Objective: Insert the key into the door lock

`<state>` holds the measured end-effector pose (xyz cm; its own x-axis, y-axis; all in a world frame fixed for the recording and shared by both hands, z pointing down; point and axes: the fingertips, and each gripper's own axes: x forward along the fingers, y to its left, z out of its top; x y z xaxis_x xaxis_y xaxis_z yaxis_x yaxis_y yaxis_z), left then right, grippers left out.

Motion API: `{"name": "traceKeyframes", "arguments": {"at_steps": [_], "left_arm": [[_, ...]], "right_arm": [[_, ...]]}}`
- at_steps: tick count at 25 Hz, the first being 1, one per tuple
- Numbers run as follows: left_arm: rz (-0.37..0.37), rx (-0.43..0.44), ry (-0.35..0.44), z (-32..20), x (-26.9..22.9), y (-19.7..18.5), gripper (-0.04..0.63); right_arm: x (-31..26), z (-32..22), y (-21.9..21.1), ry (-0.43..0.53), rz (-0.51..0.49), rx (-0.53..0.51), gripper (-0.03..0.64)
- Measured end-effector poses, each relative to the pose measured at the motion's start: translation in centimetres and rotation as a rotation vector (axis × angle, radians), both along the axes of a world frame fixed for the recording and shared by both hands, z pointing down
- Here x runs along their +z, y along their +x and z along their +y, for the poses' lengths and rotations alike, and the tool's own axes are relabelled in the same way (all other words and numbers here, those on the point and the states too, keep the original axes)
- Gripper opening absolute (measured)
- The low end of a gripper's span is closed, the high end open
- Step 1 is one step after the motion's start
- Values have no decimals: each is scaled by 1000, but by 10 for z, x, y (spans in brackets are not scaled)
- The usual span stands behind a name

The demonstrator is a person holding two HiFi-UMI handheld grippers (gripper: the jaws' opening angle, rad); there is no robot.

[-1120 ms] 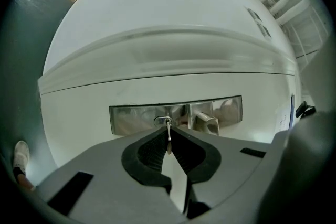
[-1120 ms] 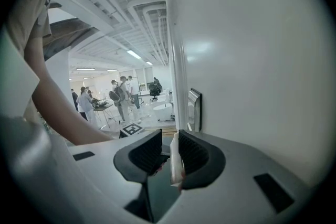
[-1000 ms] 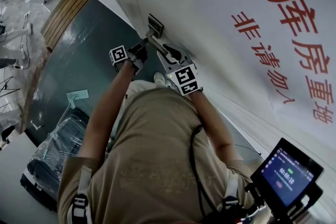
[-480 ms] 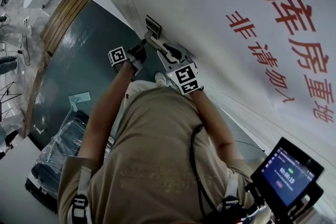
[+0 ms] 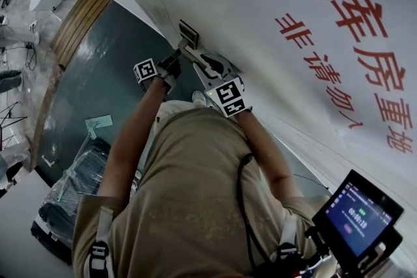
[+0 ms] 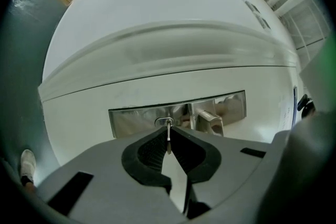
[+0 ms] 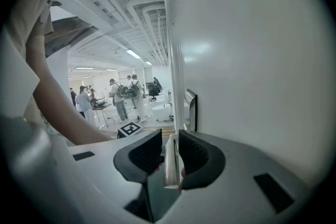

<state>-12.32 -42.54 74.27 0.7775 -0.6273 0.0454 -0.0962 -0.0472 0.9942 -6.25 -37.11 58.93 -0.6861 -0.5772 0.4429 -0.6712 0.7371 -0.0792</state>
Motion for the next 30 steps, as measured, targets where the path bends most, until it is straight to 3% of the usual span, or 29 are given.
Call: {"name": "traceKeyframes", "arguments": {"at_steps": [6, 13, 24, 30], "left_arm": [[-27, 4, 2, -3, 7, -2, 35], [43, -46, -6, -2, 1, 0, 35], [17, -8, -25, -7, 4, 1, 35], [77, -65, -29, -6, 2, 2, 35]], "right_arm": [[0, 1, -5, -2, -8, -11, 104], [1, 2, -4, -3, -9, -8, 104], [3, 4, 1, -17, -11, 9, 104], [1, 6, 1, -14, -15, 13, 104]]}}
